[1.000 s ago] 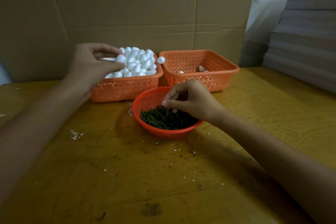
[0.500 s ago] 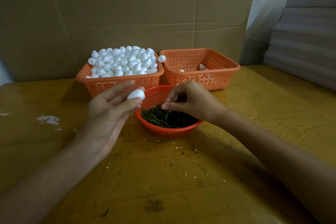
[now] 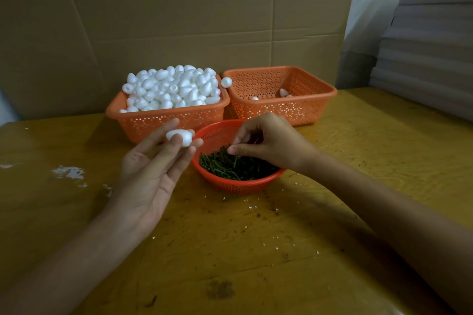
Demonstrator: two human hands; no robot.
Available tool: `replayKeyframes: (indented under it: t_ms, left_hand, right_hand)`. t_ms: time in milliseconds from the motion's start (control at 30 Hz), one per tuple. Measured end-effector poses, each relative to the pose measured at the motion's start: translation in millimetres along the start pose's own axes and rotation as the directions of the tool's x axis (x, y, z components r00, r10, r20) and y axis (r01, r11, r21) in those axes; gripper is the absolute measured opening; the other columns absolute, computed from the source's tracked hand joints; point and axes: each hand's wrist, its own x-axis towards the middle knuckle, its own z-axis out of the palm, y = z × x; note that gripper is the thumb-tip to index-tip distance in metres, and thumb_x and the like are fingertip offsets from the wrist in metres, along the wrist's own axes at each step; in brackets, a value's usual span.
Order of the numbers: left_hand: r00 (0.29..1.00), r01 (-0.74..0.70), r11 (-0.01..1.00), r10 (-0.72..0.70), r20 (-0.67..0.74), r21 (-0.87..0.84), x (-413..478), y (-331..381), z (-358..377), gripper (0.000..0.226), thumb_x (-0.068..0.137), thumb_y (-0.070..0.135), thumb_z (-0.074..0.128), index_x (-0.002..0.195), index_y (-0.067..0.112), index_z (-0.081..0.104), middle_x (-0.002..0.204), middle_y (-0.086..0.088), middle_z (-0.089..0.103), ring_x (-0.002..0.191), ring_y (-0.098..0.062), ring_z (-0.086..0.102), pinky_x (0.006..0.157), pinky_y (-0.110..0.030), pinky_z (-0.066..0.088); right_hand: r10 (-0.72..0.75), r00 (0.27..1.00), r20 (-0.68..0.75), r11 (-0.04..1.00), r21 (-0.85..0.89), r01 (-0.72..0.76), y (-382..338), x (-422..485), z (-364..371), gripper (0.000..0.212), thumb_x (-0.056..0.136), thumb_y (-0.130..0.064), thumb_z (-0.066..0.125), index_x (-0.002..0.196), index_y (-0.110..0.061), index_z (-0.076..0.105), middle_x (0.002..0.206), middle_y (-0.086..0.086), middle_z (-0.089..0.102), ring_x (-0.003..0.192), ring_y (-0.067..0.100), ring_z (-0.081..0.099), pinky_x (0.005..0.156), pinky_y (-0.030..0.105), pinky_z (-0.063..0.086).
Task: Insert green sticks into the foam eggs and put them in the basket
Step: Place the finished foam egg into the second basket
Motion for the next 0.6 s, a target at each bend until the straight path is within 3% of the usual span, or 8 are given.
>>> replayKeyframes:
  t_ms: [100, 433, 600]
  left_hand:
    - [1.000, 0.016, 0.999, -0.015, 0.023, -0.030, -0.4, -1.2, -1.3, 0.040, 0.086, 0.012, 0.074, 0.125, 0.011, 0.065, 0.122, -0.018, 0.075, 0.113, -0.029, 0.075, 0.081, -0.022, 0.062]
    - [0.989, 0.064, 0.996, -0.054, 0.138, -0.068, -4.3, -1.5, -0.3, 0.021, 0.087, 0.007, 0.069, 0.106, 0.015, 0.071, 0.127, -0.017, 0.073, 0.119, -0.029, 0.072, 0.083, -0.023, 0.061]
    - [0.971, 0.060, 0.998, -0.052, 0.235, -0.031, -7.1, 2.0, 1.6, 0.031, 0.069, 0.016, 0.093, 0.097, 0.020, 0.080, 0.127, -0.015, 0.074, 0.118, -0.028, 0.072, 0.086, -0.024, 0.060]
  right_hand:
    - [0.001, 1.000, -0.010, 1.000, -0.002, -0.001, 0.8, 0.3, 0.3, 0.015, 0.084, -0.033, 0.086, 0.083, -0.019, 0.080, 0.081, -0.006, 0.076, 0.081, 0.006, 0.071, 0.082, 0.039, 0.058]
    - [-0.010, 1.000, -0.013, 1.000, -0.006, 0.010, 2.8, 0.7, 1.0, 0.014, 0.084, -0.034, 0.085, 0.082, -0.021, 0.079, 0.080, -0.007, 0.076, 0.079, 0.006, 0.071, 0.080, 0.037, 0.058]
    - [-0.008, 1.000, -0.009, 1.000, -0.007, 0.008, 2.6, 0.9, 1.0, 0.014, 0.084, -0.033, 0.085, 0.083, -0.021, 0.080, 0.080, -0.007, 0.076, 0.079, 0.006, 0.071, 0.081, 0.037, 0.058]
